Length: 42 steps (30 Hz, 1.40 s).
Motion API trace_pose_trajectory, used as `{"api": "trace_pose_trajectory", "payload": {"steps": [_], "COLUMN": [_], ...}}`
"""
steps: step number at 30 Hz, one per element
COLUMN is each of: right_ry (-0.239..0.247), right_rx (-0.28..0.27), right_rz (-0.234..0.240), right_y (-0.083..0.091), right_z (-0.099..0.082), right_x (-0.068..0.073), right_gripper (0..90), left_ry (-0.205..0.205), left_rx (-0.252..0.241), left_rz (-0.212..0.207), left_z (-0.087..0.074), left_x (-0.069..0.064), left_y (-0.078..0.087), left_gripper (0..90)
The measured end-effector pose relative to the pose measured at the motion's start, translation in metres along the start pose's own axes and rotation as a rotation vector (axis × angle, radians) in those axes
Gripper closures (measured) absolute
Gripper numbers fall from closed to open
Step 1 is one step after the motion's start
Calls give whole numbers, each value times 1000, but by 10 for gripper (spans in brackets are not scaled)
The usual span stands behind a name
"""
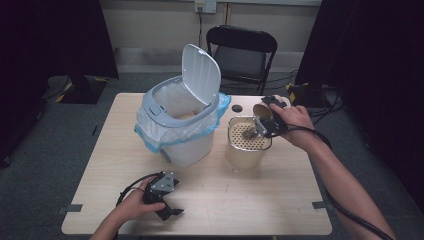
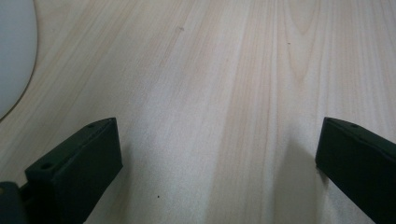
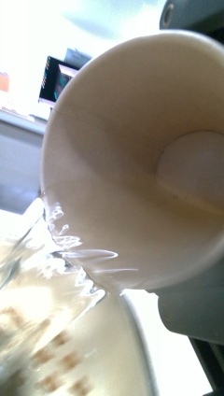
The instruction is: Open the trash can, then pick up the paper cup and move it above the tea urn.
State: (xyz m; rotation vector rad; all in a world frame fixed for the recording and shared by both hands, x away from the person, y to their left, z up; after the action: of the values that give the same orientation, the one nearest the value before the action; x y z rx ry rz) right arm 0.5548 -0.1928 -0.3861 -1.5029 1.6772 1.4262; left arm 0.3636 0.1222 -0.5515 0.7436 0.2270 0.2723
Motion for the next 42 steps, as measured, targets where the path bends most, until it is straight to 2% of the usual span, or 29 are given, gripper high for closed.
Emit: {"api": "trace_pose_trajectory", "payload": {"steps": [2,3,4,5,6,7,10,11,12,13,14,15,17,19,20,21,22,23,26,29,32,33,34,42], "right_ry": [32,47,75,75,93,136,160,177,155,110,40,-51,-207,-372,-496,-496,-616,-616,-779,-918,-1024,-1024,-1056,-1124], "right_rx": [5,19,44,44,50,63,65,65,48,34,18,-24,-69,-126,-160,-160,-205,-205,-258,-307,-326,-326,-327,-370], "right_rz": [-11,-30,-70,-70,-92,-129,-182,-191,-172,-158,-133,-86,-38,31,80,80,141,141,220,274,310,310,326,362], "right_y": [1,2,4,4,5,7,12,14,15,15,16,16,16,17,17,17,16,16,16,15,15,15,15,20], "right_z": [2,1,0,0,0,0,2,3,4,4,3,4,1,-1,-4,-4,-6,-6,-8,-12,-16,-16,-17,-13], "right_x": [-1,-3,-5,-5,-7,-11,-16,-19,-19,-18,-18,-16,-17,-17,-18,-18,-17,-17,-16,-16,-15,-15,-14,-18], "right_gripper": [292,292,292,292,291,289,288,286,286,285,284,284,283,284,283,283,283,283,282,281,278,278,278,275], "left_ry": [-1,-1,0,-1,-1,-1,0,0,0,0,0,1,1,1,1,1,1,1,0,0,0,0,0,0], "left_rx": [-1,-1,0,-1,-1,-1,1,0,0,0,0,0,0,0,0,0,0,0,0,0,0,0,0,0], "left_rz": [0,1,0,0,0,0,0,0,0,0,0,0,-1,0,-1,-1,-1,-1,0,-1,0,0,0,0], "left_z": [0,0,0,0,0,0,0,0,0,0,0,0,0,0,0,0,0,0,0,0,0,0,0,0], "left_x": [0,0,0,0,0,0,0,0,0,0,0,0,0,0,0,0,0,0,0,0,0,0,0,0], "left_y": [0,0,0,0,0,0,0,0,0,0,0,0,0,0,0,0,0,0,0,0,0,0,0,0], "left_gripper": [0,0,0,0,0,0,0,0,0,0,0,0,0,0,0,0,0,0,0,0,0,0,0,0]}}
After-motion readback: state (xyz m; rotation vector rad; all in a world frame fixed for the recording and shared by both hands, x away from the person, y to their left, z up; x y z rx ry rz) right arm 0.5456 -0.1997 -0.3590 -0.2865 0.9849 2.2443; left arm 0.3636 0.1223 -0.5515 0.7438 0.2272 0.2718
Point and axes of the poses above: each handheld gripper's, and its own axes: y roughly backward along the jaws, z roughly out of its top, x roughly to its left, the point moved 7 cm from there along -y, roughly forward along the jaws, and after that the axes turned 7 degrees about y, right-handed, at the moved point
